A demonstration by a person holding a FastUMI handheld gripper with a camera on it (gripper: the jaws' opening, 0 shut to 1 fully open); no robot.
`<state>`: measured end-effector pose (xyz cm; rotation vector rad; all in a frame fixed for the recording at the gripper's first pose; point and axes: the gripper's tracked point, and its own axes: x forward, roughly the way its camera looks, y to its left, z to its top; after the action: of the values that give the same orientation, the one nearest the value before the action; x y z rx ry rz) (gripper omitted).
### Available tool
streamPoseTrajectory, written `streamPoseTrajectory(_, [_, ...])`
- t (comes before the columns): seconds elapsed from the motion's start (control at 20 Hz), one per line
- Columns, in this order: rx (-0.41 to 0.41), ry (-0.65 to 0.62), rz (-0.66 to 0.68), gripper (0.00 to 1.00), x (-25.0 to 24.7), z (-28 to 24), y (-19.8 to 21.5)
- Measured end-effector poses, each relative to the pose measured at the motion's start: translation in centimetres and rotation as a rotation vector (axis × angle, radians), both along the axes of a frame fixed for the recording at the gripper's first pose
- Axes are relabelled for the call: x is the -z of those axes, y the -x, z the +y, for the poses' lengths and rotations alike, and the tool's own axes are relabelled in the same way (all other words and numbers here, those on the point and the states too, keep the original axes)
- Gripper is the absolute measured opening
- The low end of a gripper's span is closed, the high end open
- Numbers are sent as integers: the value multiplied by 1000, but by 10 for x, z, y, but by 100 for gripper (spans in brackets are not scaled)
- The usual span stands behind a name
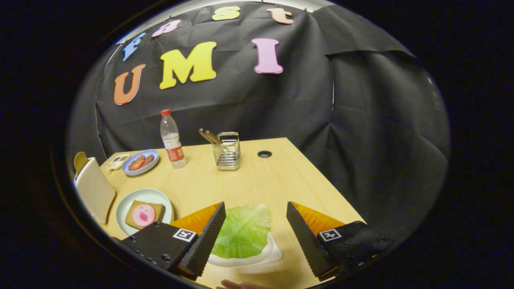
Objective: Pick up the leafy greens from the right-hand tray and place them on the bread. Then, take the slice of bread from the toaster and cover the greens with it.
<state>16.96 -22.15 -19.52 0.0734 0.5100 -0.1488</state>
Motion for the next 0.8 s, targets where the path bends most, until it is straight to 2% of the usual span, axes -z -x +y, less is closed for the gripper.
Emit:
streamPoseTrajectory(0.25, [-48,-46,114,93,41,-2,-25])
streamPoseTrajectory(0.45, [-51,-55,191,82,65,-5,-34])
streamPoseTrajectory(0.55, [-59,-69,176,73,62,0,-39])
streamPoseTrajectory(0.75, [-71,-64,199,38,68,4,-37])
streamPoseTrajectory(0.8, [-69,-61,177,37,63,3,-37])
